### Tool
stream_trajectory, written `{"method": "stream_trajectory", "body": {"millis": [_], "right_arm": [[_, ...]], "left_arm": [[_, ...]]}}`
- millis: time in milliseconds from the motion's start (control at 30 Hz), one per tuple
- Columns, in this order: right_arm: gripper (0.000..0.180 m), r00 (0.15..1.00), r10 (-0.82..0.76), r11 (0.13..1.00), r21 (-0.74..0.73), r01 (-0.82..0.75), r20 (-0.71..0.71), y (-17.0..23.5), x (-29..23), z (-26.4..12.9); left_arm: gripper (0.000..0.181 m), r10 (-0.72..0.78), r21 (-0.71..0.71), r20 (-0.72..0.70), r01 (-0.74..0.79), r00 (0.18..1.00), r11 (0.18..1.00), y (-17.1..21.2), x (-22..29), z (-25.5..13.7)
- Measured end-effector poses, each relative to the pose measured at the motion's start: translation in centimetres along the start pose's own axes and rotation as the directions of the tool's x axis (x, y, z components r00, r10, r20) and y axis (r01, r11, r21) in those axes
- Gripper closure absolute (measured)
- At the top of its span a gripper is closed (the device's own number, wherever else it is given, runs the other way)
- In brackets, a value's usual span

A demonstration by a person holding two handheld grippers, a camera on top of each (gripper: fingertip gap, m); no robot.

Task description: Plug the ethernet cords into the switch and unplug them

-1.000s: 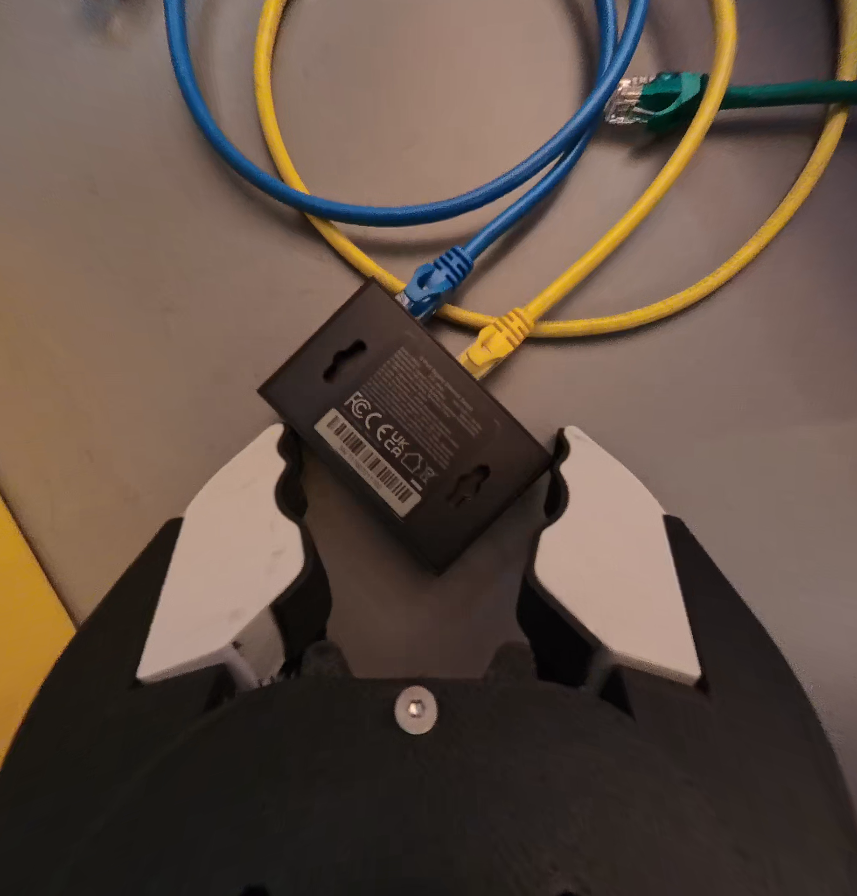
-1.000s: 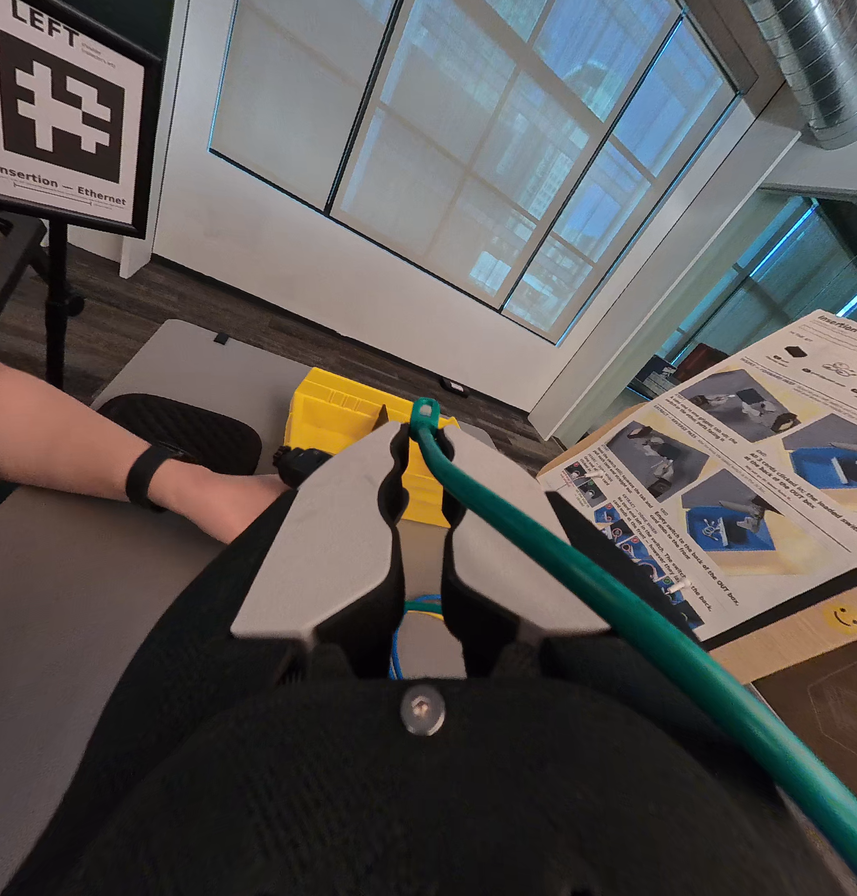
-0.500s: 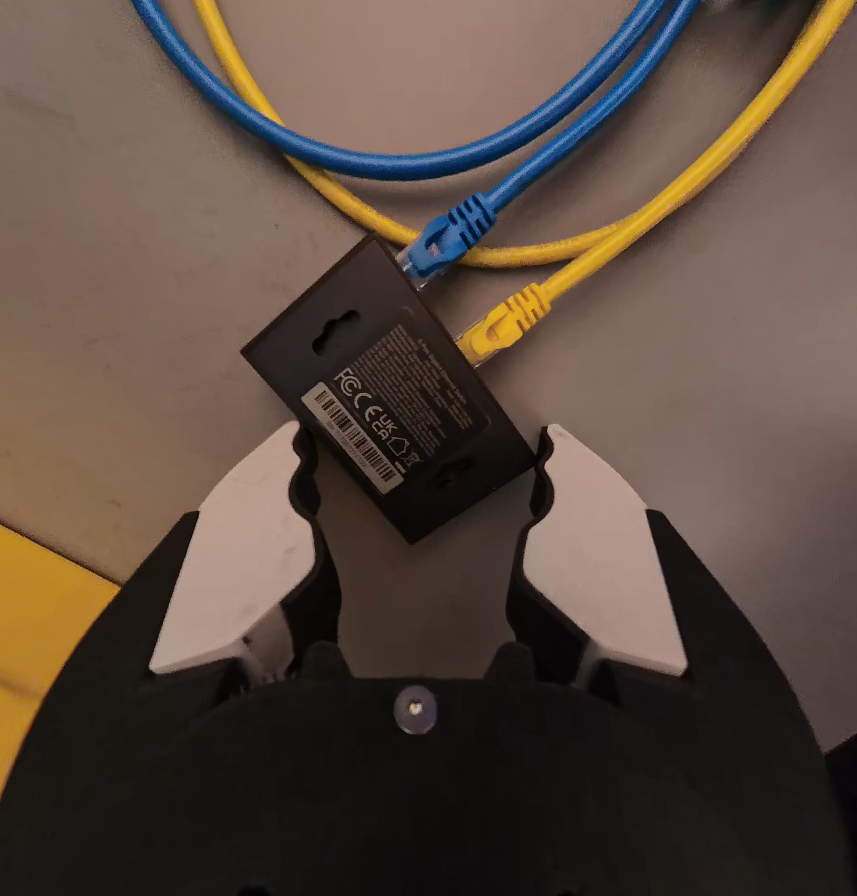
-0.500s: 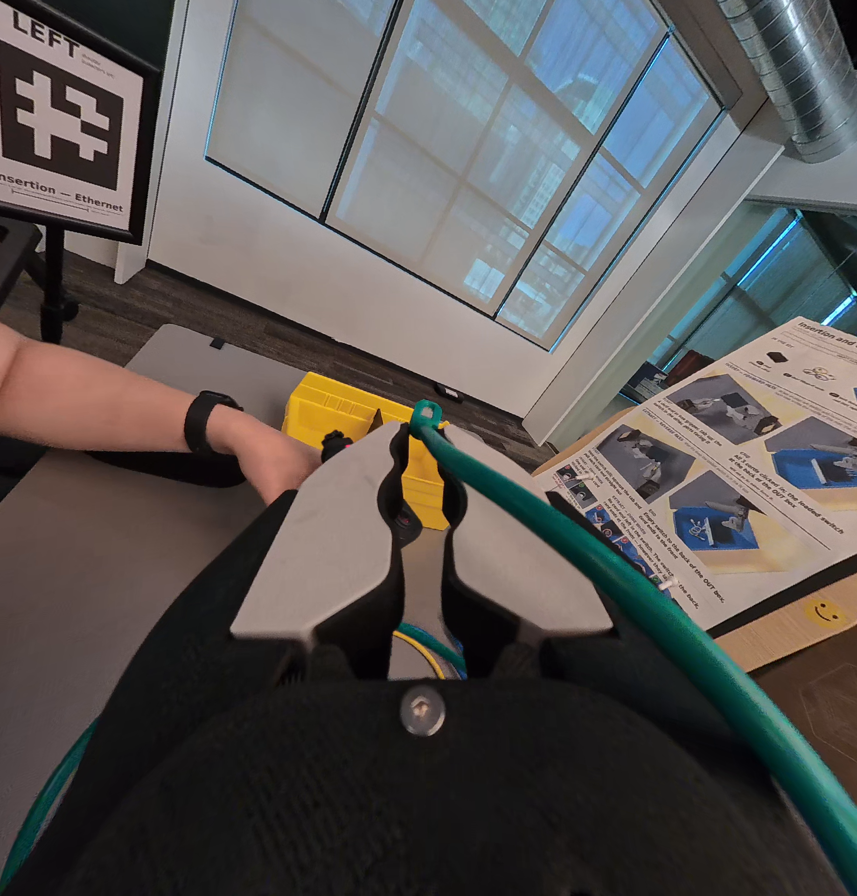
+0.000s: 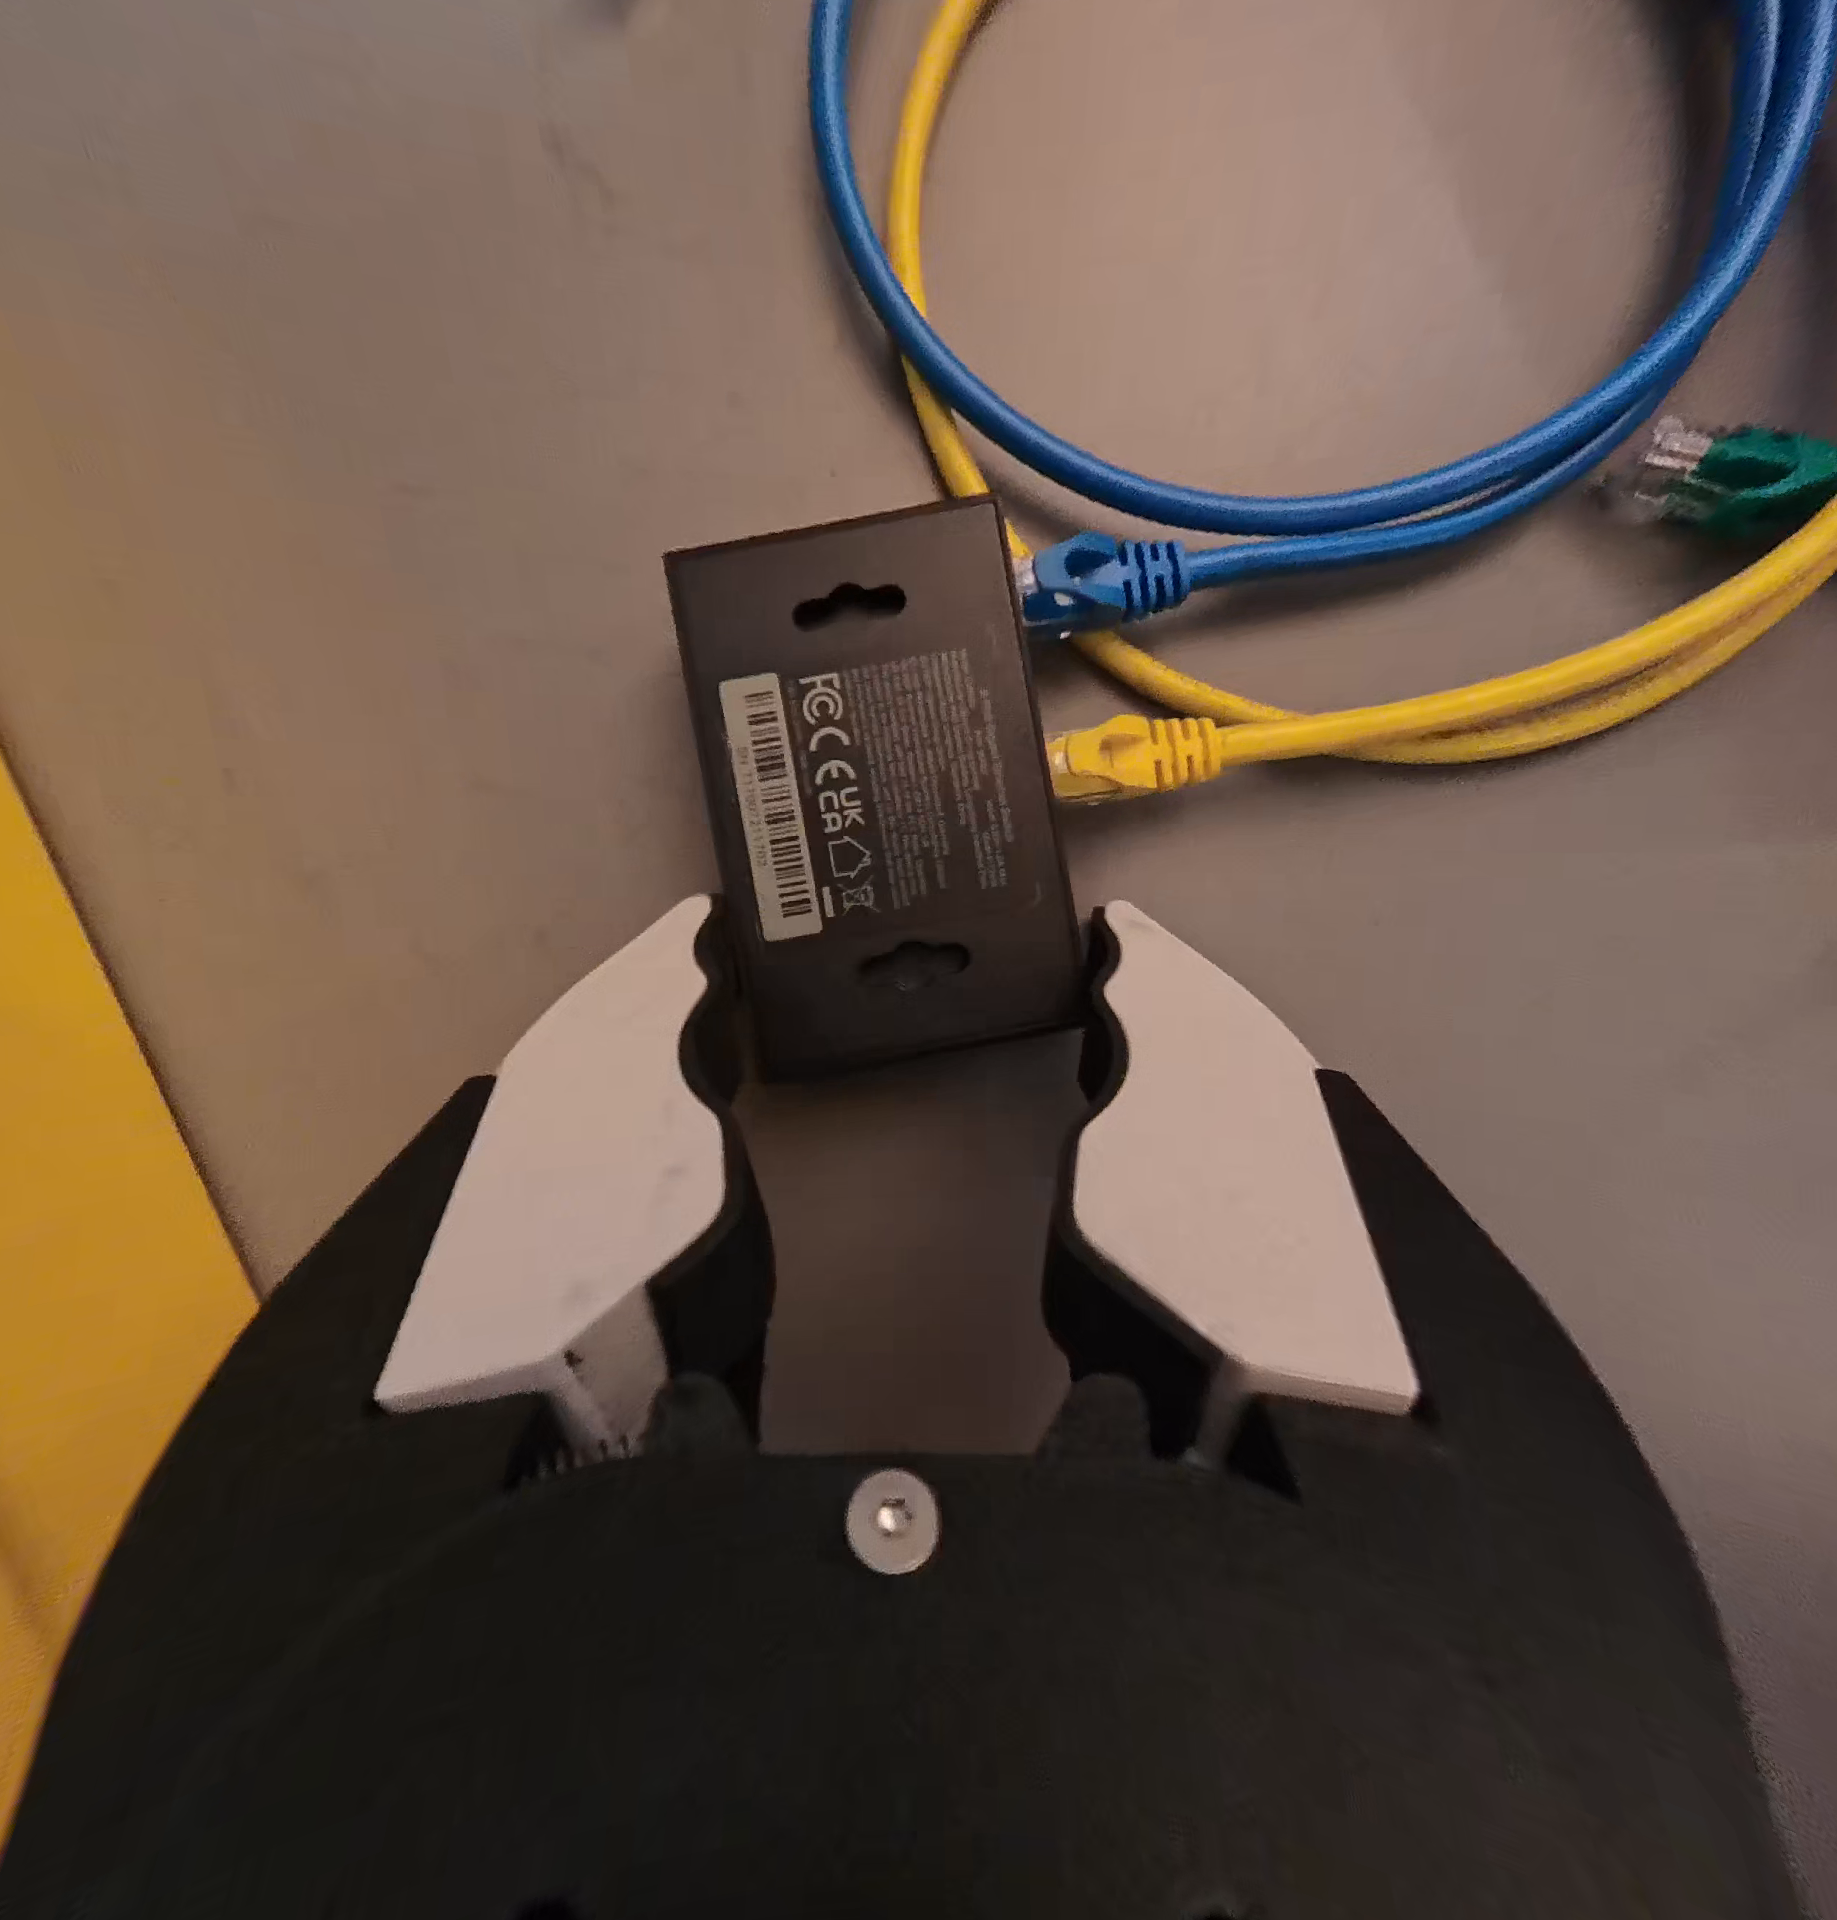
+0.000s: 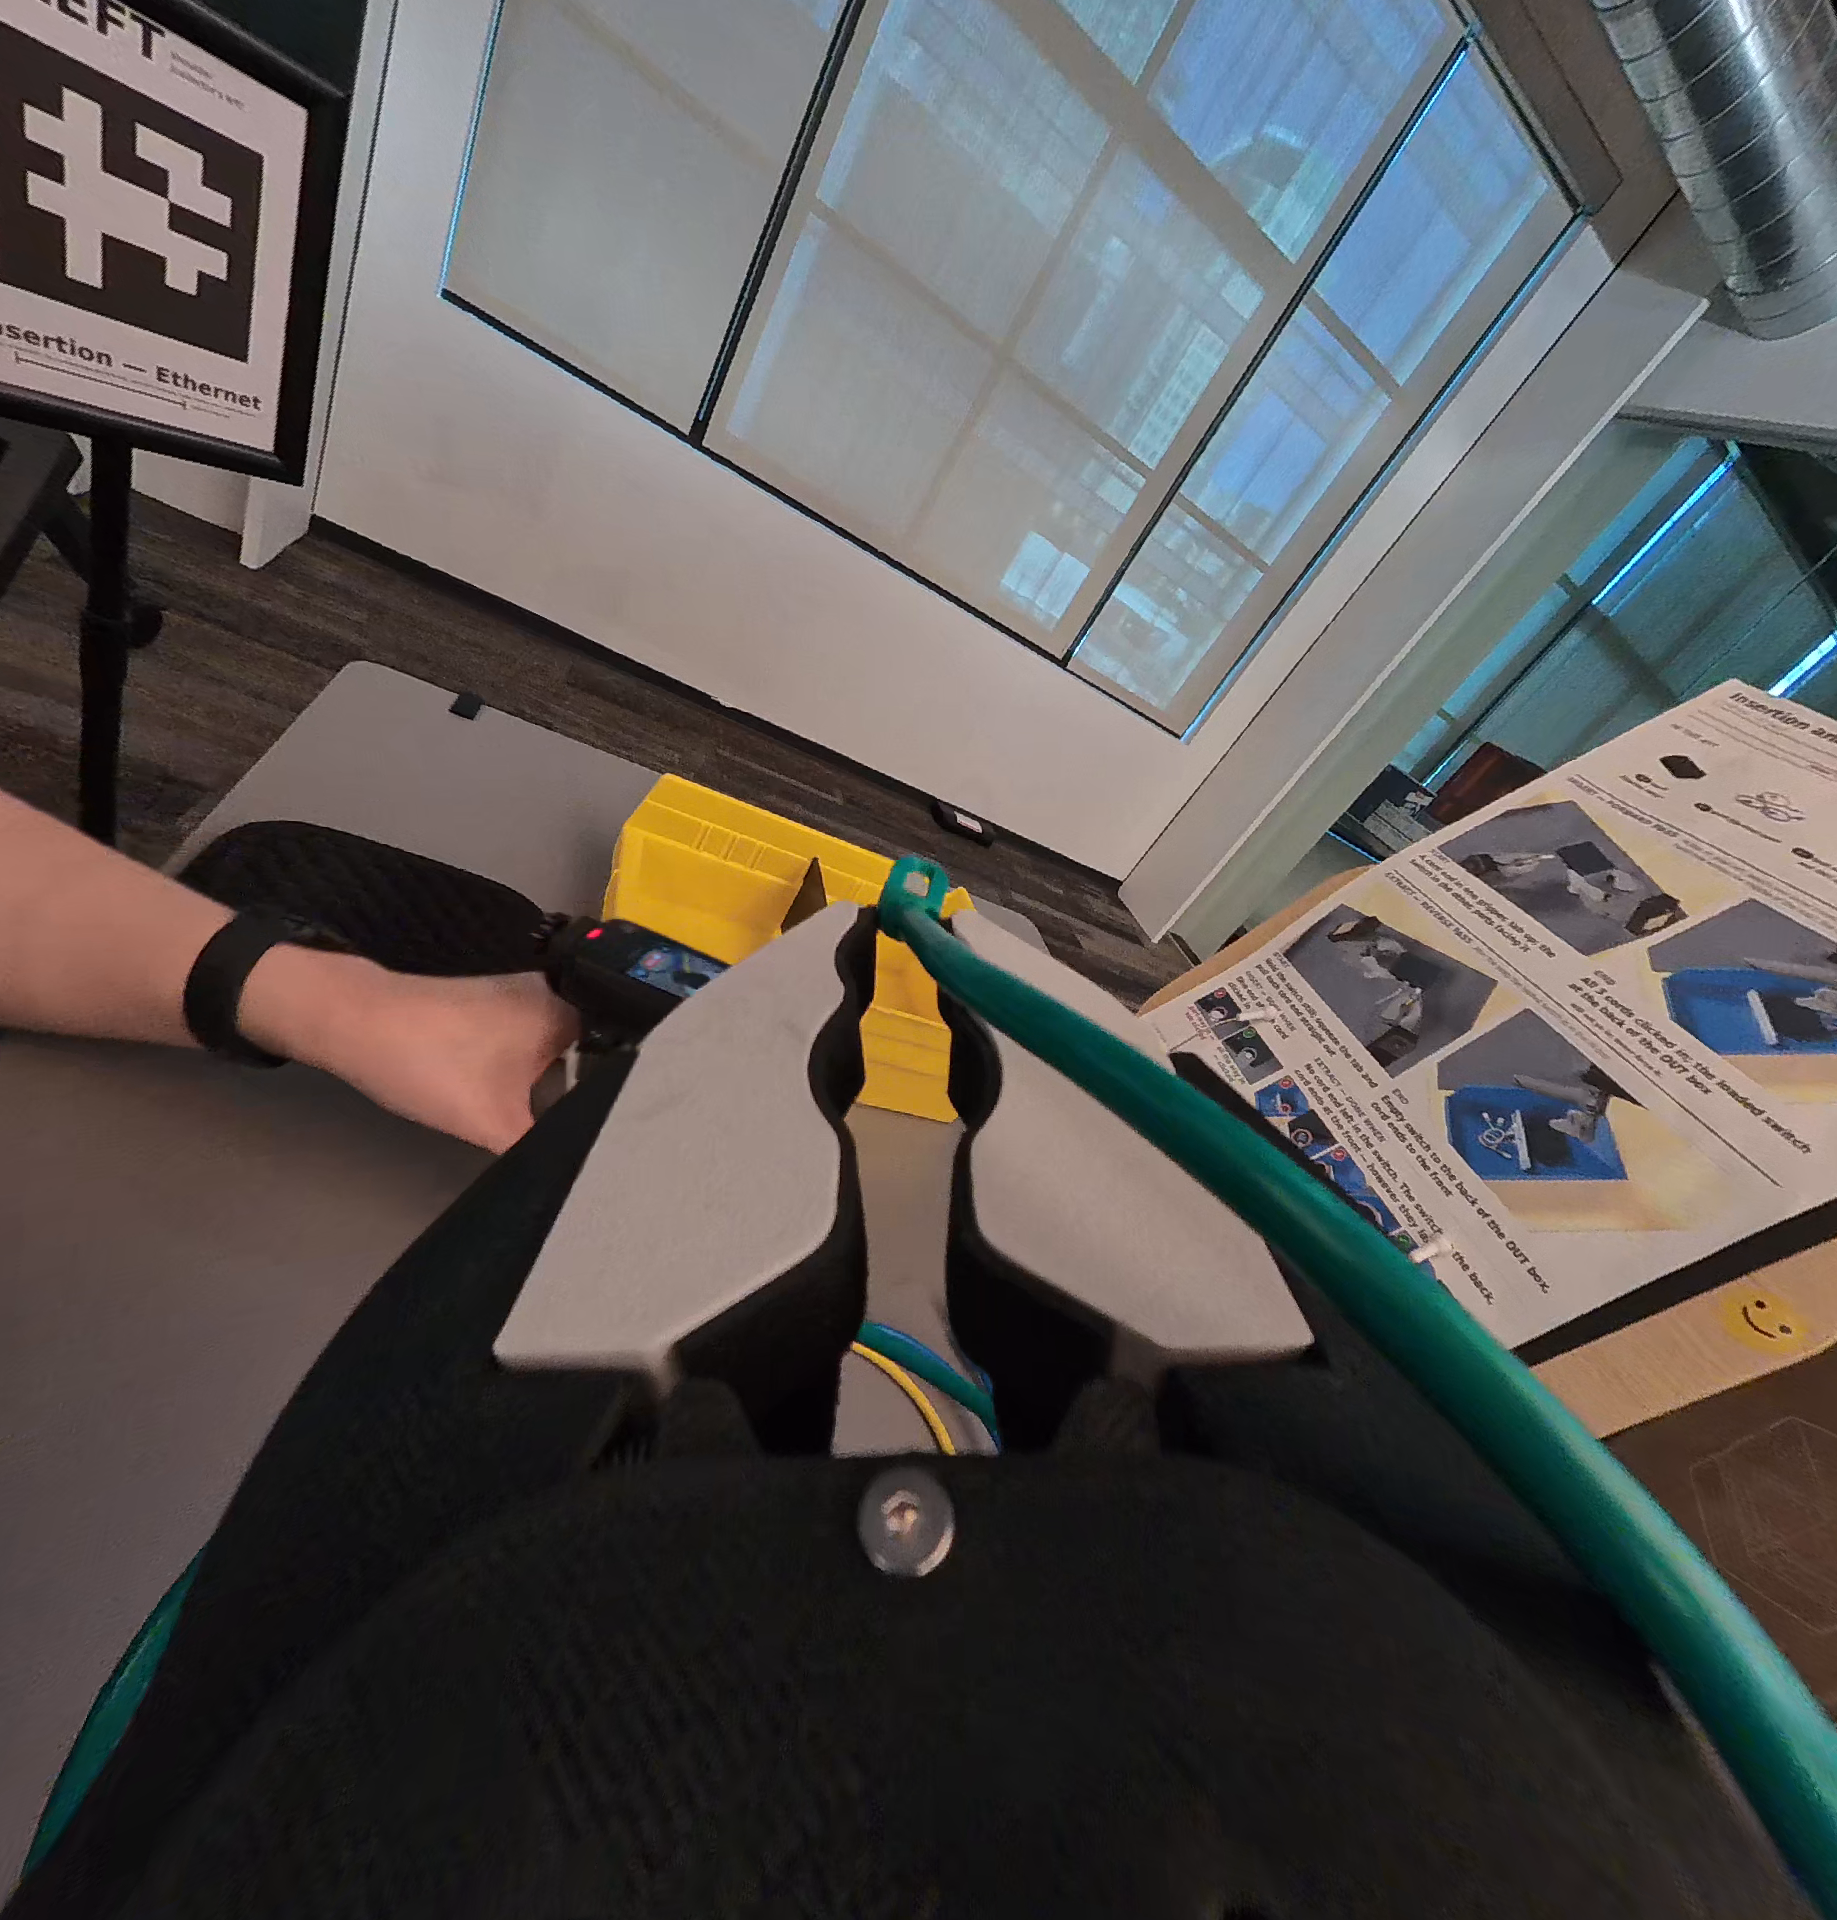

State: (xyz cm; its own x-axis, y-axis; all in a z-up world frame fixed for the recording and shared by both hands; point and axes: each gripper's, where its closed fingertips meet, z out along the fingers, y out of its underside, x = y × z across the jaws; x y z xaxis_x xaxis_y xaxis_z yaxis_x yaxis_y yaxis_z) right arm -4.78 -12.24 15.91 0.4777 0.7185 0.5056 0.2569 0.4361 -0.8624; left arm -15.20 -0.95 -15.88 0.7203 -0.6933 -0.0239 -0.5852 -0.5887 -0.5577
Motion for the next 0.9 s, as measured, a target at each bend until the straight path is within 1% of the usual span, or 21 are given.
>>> {"method": "stream_trajectory", "body": {"millis": [67,167,267,367,433,500,533,600,800,867,900], "right_arm": [[0.169,1.0,-0.01,1.0,-0.006,0.01,0.003,0.0,-0.2,0.1],[0.169,1.0,-0.013,1.0,0.001,0.013,0.01,-0.3,-0.4,0.1],[0.169,1.0,-0.014,1.0,0.007,0.013,0.011,-0.4,-0.4,0.1],[0.169,1.0,-0.014,1.0,0.004,0.014,0.011,-0.3,-0.4,0.1],[0.168,1.0,-0.017,1.0,0.001,0.017,0.011,-0.3,-0.5,0.2],[0.168,1.0,-0.017,1.0,0.0,0.017,0.012,-0.3,-0.5,0.2],[0.168,1.0,-0.016,1.0,-0.002,0.016,0.013,-0.2,-0.5,0.3],[0.168,1.0,-0.014,1.0,-0.007,0.014,0.015,-0.1,-0.5,0.4],[0.168,1.0,-0.021,0.999,-0.027,0.021,0.016,0.3,-0.6,0.6],[0.168,1.0,-0.018,0.999,-0.026,0.018,0.016,0.3,-0.5,0.6],[0.168,1.0,-0.017,0.999,-0.028,0.017,0.017,0.3,-0.5,0.7]], "left_arm": [[0.119,-0.024,0.048,0.002,0.024,1.0,0.999,0.2,0.0,-0.1],[0.118,-0.012,0.042,-0.01,0.013,1.0,0.999,1.0,0.1,-0.6],[0.114,0.016,0.048,-0.027,-0.015,0.999,0.999,1.3,0.2,-0.8],[0.105,0.001,0.078,-0.016,0.0,1.0,0.997,1.5,-0.2,-0.9],[0.105,0.002,0.095,-0.013,-0.001,1.0,0.995,1.4,-0.3,-0.8],[0.101,-0.003,0.102,-0.011,0.004,1.0,0.995,1.3,-0.4,-0.7],[0.101,0.003,0.099,-0.015,-0.002,1.0,0.995,1.3,-0.4,-0.7],[0.119,0.019,0.091,-0.025,-0.017,0.999,0.996,1.2,-0.1,-0.8],[0.119,0.024,0.081,-0.037,-0.021,0.999,0.997,1.1,-0.2,-0.7],[0.118,0.018,0.048,-0.023,-0.017,1.0,0.999,1.2,-0.3,-0.7],[0.114,0.014,0.019,-0.011,-0.014,1.0,1.0,1.2,-0.5,-0.6]]}}
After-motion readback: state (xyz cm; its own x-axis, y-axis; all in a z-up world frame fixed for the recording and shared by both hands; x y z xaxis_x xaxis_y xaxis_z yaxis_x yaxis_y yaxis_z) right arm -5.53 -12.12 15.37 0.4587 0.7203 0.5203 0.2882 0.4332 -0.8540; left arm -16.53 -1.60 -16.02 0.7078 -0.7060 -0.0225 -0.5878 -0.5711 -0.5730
